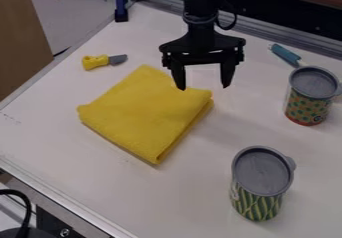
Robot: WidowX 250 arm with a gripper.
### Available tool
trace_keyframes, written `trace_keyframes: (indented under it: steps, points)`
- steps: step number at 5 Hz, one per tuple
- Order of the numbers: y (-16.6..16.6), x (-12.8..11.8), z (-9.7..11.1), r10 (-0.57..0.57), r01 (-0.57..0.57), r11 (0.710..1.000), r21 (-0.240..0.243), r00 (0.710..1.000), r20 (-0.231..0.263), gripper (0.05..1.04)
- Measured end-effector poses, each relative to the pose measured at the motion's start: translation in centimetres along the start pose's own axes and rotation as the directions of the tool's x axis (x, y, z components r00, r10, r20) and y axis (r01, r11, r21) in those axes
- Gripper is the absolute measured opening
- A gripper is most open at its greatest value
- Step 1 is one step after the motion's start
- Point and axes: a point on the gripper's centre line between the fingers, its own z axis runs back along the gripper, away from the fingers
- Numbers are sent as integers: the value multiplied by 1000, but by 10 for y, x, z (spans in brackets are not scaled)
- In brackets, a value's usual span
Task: Moved the yellow cloth to the center edge of the table
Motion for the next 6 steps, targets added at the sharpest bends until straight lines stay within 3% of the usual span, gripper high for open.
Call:
trace_keyframes:
  steps: [2,3,4,5,6]
  points:
    - [46,6,-6,-79,78,997,22,996,36,952]
    - [67,9,-9,-234,234,971,40,972,13,677]
    - [76,6,-23,-310,310,950,29,951,0,379]
    - [77,3,-29,-354,355,934,25,934,-53,161]
    - [76,3,-39,-407,408,913,15,912,-54,55]
